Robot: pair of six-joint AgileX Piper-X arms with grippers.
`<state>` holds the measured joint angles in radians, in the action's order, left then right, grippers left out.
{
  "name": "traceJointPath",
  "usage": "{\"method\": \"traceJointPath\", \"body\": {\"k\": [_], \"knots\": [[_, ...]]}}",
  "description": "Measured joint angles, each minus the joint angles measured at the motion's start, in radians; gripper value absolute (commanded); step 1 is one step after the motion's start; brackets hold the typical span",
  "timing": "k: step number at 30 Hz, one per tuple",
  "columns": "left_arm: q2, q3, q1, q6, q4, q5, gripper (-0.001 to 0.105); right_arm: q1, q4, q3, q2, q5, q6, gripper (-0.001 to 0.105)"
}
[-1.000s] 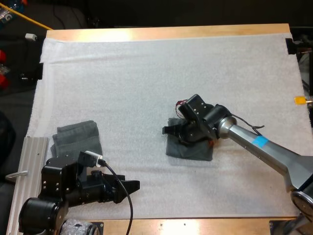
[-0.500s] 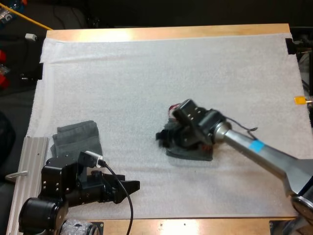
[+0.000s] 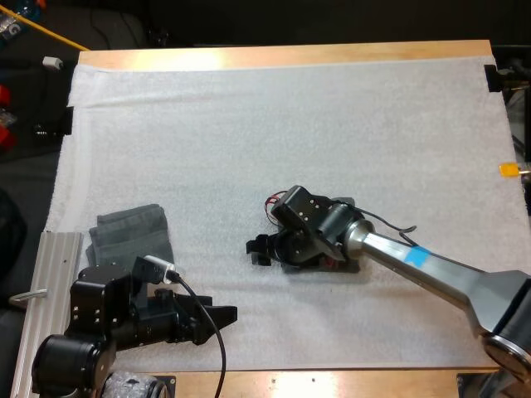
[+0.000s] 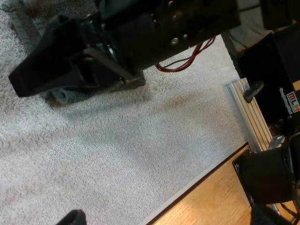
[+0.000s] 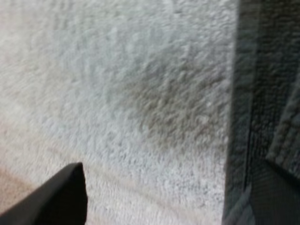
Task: Pick towel from pile, fold and stack
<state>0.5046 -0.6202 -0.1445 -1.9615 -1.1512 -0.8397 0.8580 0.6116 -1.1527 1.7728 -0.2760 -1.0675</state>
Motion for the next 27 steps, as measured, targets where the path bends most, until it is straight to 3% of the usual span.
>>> {"method": "traceJointPath", "body": {"k": [7,15,27], "knots": [[0.0,0.0,-0.008,0.009,0.011,0.0,0.066,0.0,0.108,-0.002,-0.176,0.123,-0.087,0.07],[0.0,0.0,-0.055,0.009,0.062,0.003,0.066,0.0,0.333,-0.004,-0.404,0.263,-0.174,0.07],[0.0,0.0,-0.055,0.028,0.094,0.095,0.072,0.0,0.575,-0.004,-0.704,0.296,-0.175,0.07]]}}
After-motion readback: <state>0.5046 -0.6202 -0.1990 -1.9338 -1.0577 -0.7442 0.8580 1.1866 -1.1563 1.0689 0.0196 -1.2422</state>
